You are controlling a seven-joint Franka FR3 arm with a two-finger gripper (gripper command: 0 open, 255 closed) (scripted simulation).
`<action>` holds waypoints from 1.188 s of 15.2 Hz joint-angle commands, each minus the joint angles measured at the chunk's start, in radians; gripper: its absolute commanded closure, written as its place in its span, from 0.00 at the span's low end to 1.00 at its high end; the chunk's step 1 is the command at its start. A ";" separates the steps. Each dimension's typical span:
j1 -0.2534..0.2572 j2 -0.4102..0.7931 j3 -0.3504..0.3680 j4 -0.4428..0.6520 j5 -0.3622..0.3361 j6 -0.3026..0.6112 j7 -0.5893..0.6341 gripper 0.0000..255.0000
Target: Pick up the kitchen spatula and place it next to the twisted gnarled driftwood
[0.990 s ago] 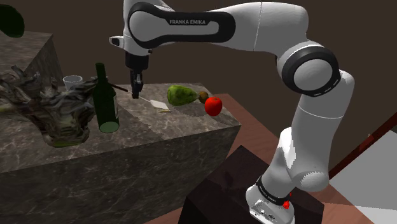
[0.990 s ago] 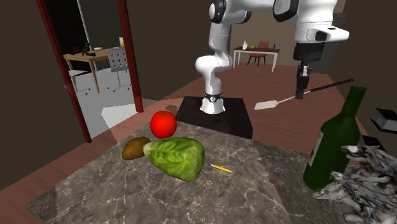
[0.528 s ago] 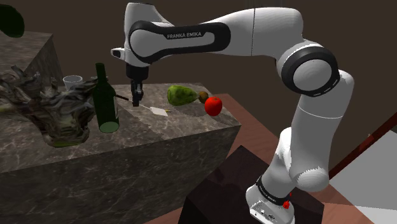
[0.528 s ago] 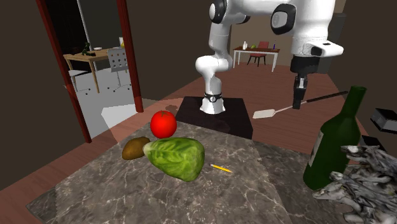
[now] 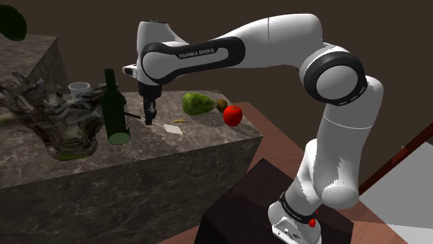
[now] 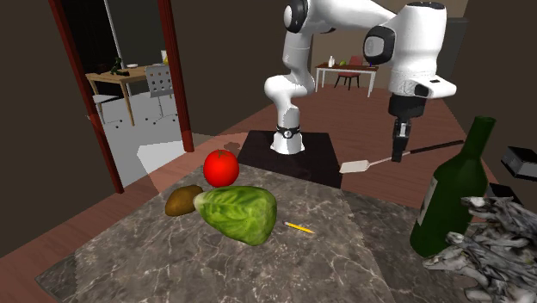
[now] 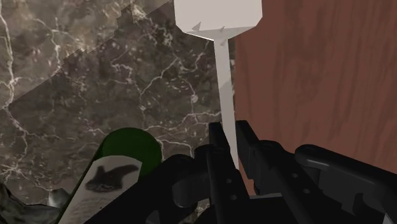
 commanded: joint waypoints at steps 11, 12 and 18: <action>-0.001 0.056 0.002 -0.087 0.008 0.143 -0.010 1.00; -0.001 0.061 0.002 -0.093 0.008 0.154 -0.011 1.00; -0.002 0.099 0.004 -0.123 0.013 0.222 -0.016 1.00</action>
